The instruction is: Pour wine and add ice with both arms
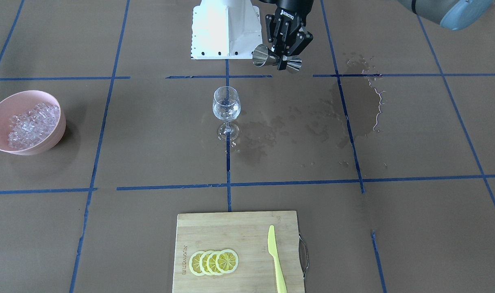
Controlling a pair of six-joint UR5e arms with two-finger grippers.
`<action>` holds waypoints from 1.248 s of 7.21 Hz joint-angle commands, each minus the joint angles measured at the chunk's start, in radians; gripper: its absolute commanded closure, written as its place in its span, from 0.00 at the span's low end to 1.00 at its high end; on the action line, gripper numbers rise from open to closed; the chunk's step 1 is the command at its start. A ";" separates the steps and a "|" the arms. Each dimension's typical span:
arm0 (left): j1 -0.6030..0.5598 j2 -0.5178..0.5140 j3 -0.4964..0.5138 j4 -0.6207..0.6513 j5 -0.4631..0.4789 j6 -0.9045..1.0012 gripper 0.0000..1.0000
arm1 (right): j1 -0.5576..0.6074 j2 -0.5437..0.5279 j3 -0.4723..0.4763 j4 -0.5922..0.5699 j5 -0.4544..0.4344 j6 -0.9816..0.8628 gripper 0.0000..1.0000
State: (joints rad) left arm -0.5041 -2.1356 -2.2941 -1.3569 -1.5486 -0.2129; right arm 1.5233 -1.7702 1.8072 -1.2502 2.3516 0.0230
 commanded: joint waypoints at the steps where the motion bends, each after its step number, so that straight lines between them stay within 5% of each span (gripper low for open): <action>1: -0.019 0.104 -0.039 -0.131 0.002 -0.204 1.00 | 0.000 0.000 0.001 0.002 0.000 0.000 0.00; 2: -0.021 0.165 -0.048 -0.212 0.024 -0.321 1.00 | 0.000 0.000 0.001 0.002 0.000 -0.002 0.00; 7: -0.002 0.561 -0.001 -0.782 0.421 -0.569 1.00 | 0.000 -0.002 0.007 0.002 0.002 0.000 0.00; 9: 0.010 0.683 0.243 -1.245 0.551 -0.620 1.00 | 0.000 -0.002 0.009 0.002 0.000 0.000 0.00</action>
State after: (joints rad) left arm -0.5004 -1.5195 -2.1896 -2.3384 -1.0699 -0.8124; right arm 1.5233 -1.7717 1.8146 -1.2487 2.3519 0.0230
